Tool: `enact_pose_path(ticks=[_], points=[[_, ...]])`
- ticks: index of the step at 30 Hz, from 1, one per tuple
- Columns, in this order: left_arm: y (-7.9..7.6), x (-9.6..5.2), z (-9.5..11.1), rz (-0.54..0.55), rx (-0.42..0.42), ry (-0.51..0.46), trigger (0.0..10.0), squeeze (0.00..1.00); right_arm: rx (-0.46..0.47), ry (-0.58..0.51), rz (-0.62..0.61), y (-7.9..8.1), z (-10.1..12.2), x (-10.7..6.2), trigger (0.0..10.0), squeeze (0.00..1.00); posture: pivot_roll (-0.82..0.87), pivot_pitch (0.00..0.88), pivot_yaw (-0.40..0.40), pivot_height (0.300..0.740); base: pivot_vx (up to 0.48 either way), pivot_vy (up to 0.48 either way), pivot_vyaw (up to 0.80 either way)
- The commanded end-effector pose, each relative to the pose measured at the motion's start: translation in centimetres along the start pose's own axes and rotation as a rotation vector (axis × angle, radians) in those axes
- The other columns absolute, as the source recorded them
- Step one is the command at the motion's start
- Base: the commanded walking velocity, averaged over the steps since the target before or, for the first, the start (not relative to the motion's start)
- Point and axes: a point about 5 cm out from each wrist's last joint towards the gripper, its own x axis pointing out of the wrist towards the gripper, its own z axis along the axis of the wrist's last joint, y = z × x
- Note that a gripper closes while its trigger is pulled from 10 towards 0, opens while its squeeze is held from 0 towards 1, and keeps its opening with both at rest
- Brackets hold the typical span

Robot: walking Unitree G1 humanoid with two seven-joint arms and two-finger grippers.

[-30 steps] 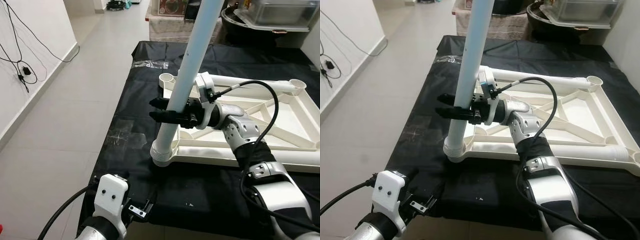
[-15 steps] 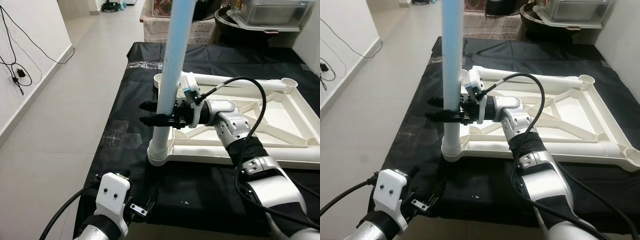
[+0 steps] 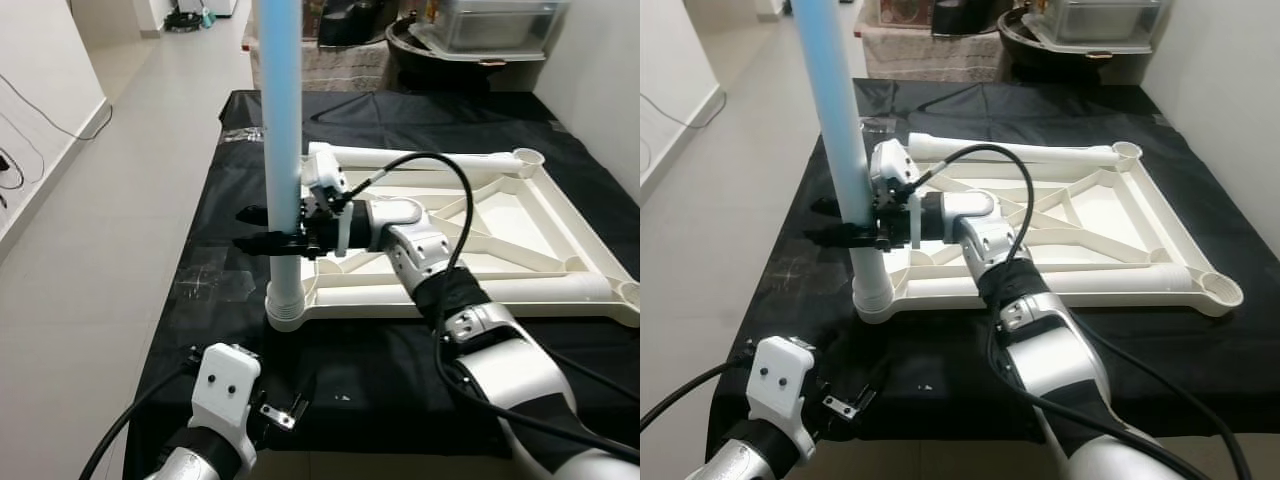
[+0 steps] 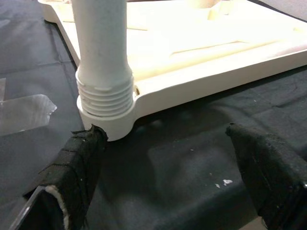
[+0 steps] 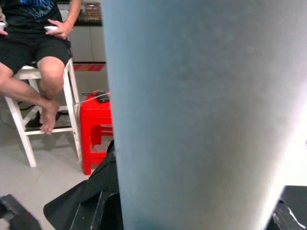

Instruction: Building children table

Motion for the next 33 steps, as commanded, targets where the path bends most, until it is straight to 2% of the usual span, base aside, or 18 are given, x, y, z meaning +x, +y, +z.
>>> enact_pose_path(ticks=[1, 2, 5, 7, 8, 9, 10, 13, 15, 17, 20, 22, 23, 24, 26, 27, 29, 33], points=[[0.0, -0.1, -0.4, 0.003, 0.003, 0.019, 10.0, 0.0, 0.129, 0.171, -0.089, 0.6, -4.9, -0.4, 10.0, 0.0, 0.19, 0.176, -0.056, 0.74, 0.0, 0.0, 0.0], [0.0, -0.1, -0.4, 0.003, 0.003, 0.019, 10.0, 0.0, 0.129, 0.171, -0.089, 0.6, -4.9, -0.4, 10.0, 0.0, 0.19, 0.176, -0.056, 0.74, 0.0, 0.0, 0.0], [0.2, 0.3, -0.5, 0.005, 0.008, 0.012, 10.0, 0.0, 0.178, 0.132, -0.312, -0.1, -5.6, -1.2, 10.0, 0.0, 0.19, 0.154, -0.062, 0.74, 0.0, 0.0, 0.0], [0.3, 0.4, -0.5, 0.007, 0.011, 0.009, 10.0, 0.0, 0.197, 0.116, -0.378, -0.3, -5.8, -1.6, 10.0, 0.0, 0.18, 0.148, -0.058, 0.74, 0.0, 0.0, 0.0], [0.4, 0.4, -0.4, 0.015, 0.009, 0.005, 10.0, 0.0, 0.192, 0.124, -0.463, -0.5, -5.8, -1.9, 10.0, 0.0, 0.18, 0.146, -0.057, 0.74, 0.0, 0.0, 0.0], [0.4, 0.4, -0.4, 0.015, 0.009, 0.005, 10.0, 0.0, 0.192, 0.124, -0.463, -0.5, -5.8, -1.9, 10.0, 0.0, 0.18, 0.146, -0.057, 0.74, 0.0, 0.0, 0.0], [0.5, 0.5, -0.4, 0.017, 0.009, 0.002, 10.0, 0.0, 0.201, 0.136, -0.522, -0.7, -5.9, -2.0, 10.0, 0.0, 0.17, 0.142, -0.055, 0.74, 0.0, 0.0, 0.0], [0.6, 0.8, -0.4, 0.019, 0.016, -0.008, 10.0, 0.0, 0.218, 0.141, -0.851, -1.6, -5.9, -3.0, 10.0, 0.0, 0.17, 0.131, -0.056, 0.74, 0.0, 0.0, 0.0], [0.7, 0.9, -0.4, 0.019, 0.017, -0.01, 10.0, 0.0, 0.236, 0.13, -0.906, -1.7, -5.9, -3.3, 10.0, 0.0, 0.17, 0.131, -0.056, 0.74, 0.0, 0.0, 0.0], [0.8, 1.0, -0.4, 0.02, 0.021, -0.013, 10.0, 0.0, 0.23, 0.125, -1.001, -1.4, -5.9, -3.7, 10.0, 0.0, 0.17, 0.124, -0.057, 0.74, 0.0, 0.0, 0.0], [1.0, 1.2, -0.4, 0.021, 0.029, -0.019, 10.0, 0.0, 0.15, 0.142, -1.121, -0.5, -5.5, -3.7, 10.0, 0.0, 0.17, 0.119, -0.052, 0.74, 0.0, 0.0, 0.0], [1.1, 1.3, -0.3, 0.021, 0.032, -0.02, 10.0, 0.0, 0.13, 0.143, -1.148, -0.3, -5.3, -3.6, 10.0, 0.0, 0.17, 0.119, -0.052, 0.74, 0.0, 0.0, 0.0], [1.3, 1.4, -0.3, 0.026, 0.038, -0.025, 10.0, 0.0, 0.139, 0.152, -1.285, -0.2, -4.7, -3.5, 10.0, 0.0, 0.17, 0.114, -0.052, 0.74, 0.0, 0.0, 0.0], [1.3, 1.4, -0.3, 0.026, 0.038, -0.025, 10.0, 0.0, 0.139, 0.152, -1.285, -0.2, -4.7, -3.5, 10.0, 0.0, 0.17, 0.114, -0.052, 0.74, 0.0, 0.0, 0.0], [1.5, 1.6, -0.3, 0.03, 0.041, -0.03, 10.0, 0.0, 0.184, 0.145, -1.431, 0.1, -4.3, -3.5, 10.0, 0.0, 0.17, 0.111, -0.053, 0.74, 0.0, 0.0, 0.0], [1.5, 1.6, -0.3, 0.03, 0.041, -0.03, 10.0, 0.0, 0.184, 0.145, -1.431, 0.1, -4.3, -3.5, 10.0, 0.0, 0.17, 0.111, -0.053, 0.74, 0.0, 0.0, 0.0], [1.5, 1.7, -0.4, 0.031, 0.042, -0.03, 10.0, 0.0, 0.217, 0.126, -1.584, 0.8, -3.7, -3.1, 10.0, 0.0, 0.16, 0.109, -0.049, 0.74, 0.0, 0.0, 0.0], [1.5, 1.7, -0.4, 0.032, 0.042, -0.031, 10.0, 0.0, 0.282, 0.072, -1.629, 1.2, -3.5, -2.2, 10.0, 0.0, 0.16, 0.107, -0.05, 0.74, 0.0, 0.0, 0.0]])
